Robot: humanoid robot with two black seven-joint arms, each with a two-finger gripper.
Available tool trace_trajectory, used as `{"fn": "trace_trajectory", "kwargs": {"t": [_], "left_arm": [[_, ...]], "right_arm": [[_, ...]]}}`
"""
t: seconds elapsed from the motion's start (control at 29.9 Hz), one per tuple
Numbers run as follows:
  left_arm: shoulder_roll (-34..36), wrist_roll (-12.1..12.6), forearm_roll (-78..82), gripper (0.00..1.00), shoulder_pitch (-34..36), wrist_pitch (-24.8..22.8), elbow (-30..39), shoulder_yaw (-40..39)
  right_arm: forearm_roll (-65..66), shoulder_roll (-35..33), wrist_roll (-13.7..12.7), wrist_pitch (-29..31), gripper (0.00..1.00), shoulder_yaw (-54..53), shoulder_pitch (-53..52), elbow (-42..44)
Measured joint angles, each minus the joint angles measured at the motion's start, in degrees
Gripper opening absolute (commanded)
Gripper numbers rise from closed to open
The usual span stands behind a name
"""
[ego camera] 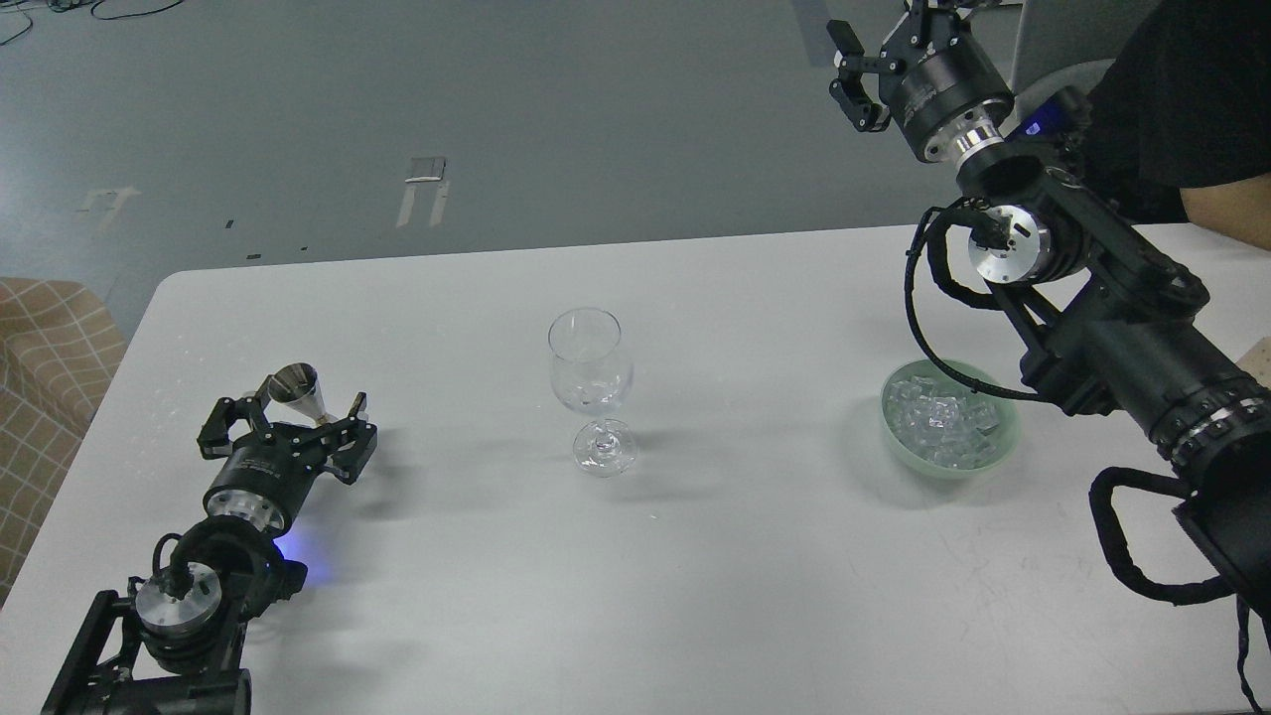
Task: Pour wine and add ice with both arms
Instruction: 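Close the left gripper around the metal jigger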
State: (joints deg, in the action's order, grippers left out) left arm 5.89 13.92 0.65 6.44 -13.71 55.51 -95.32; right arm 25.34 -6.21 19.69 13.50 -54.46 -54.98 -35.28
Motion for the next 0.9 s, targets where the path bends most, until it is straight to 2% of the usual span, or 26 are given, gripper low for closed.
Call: {"fn": "trace_trajectory", "kwargs": {"t": [0.17, 0.23, 0.33, 0.47, 0.9], "left_arm": [[-0.07, 0.02, -0.01, 0.97, 0.49, -2.54, -3.3, -0.01], [-0.09, 0.34, -0.02, 0.94, 0.56, -2.92, -3.54, -0.05], [-0.04, 0.77, -0.1, 0.85, 0.67, -3.17, -3.65, -0.04], [0.06, 0.84, -0.11, 0.62, 1.08, -3.2, -3.68, -0.04], [0.03, 0.43, -0.16, 0.57, 1.96, -3.21, -3.82, -0.04]], "right_arm": [[-0.02, 0.04, 0.0, -0.05, 1.0, 0.2, -0.03, -0.01], [-0.02, 0.05, -0.01, -0.06, 1.0, 0.22, -0.04, -0.01], [-0.02, 0.05, -0.01, -0.06, 1.0, 0.22, -0.04, -0.16], [-0.02, 0.03, 0.0, -0.06, 1.0, 0.23, -0.07, -0.25], [-0.06, 0.04, 0.05, -0.15, 1.0, 0.16, -0.13, -0.25]]}}
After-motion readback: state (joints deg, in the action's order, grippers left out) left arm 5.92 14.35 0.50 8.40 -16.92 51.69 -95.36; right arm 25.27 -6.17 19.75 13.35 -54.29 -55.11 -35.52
